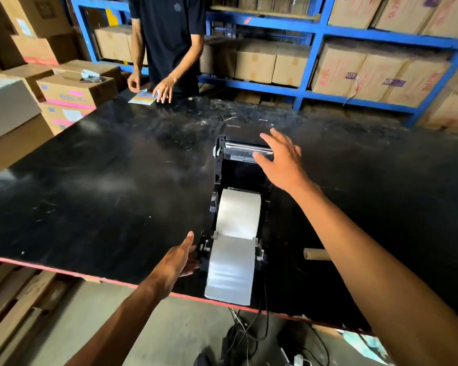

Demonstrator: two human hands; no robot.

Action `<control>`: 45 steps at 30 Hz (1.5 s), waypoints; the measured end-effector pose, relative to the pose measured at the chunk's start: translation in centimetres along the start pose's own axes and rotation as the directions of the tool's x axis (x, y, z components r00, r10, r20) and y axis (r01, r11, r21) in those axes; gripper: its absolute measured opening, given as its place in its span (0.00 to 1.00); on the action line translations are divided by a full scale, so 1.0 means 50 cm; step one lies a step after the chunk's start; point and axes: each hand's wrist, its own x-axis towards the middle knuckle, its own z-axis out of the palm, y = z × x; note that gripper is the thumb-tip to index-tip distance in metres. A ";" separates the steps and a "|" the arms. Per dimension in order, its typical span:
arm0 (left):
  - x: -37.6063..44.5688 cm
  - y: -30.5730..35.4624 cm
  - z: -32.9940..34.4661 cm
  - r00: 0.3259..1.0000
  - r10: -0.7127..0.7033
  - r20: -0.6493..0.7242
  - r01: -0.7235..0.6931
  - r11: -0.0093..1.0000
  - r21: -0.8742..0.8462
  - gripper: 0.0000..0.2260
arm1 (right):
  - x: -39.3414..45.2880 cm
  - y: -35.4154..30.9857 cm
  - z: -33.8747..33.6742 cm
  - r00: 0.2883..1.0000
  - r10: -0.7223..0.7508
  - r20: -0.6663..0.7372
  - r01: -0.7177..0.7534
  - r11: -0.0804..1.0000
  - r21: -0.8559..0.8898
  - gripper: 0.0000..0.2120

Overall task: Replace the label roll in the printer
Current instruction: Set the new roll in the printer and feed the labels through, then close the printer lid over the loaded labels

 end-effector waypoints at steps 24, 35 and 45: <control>-0.014 0.016 0.012 0.998 -0.014 -0.056 0.004 0.986 -0.165 0.41 | -0.315 0.047 0.090 0.992 -0.110 -0.065 0.102 0.987 -0.126 0.46; -0.009 -0.006 0.018 0.993 0.068 -0.097 -0.076 0.994 -0.080 0.35 | -0.368 0.089 0.123 0.838 0.478 0.262 -0.536 0.638 0.553 0.41; -0.001 -0.034 0.016 0.992 0.095 -0.085 -0.104 0.990 -0.101 0.30 | -0.406 0.103 0.158 0.629 0.454 0.631 -0.772 0.270 0.576 0.06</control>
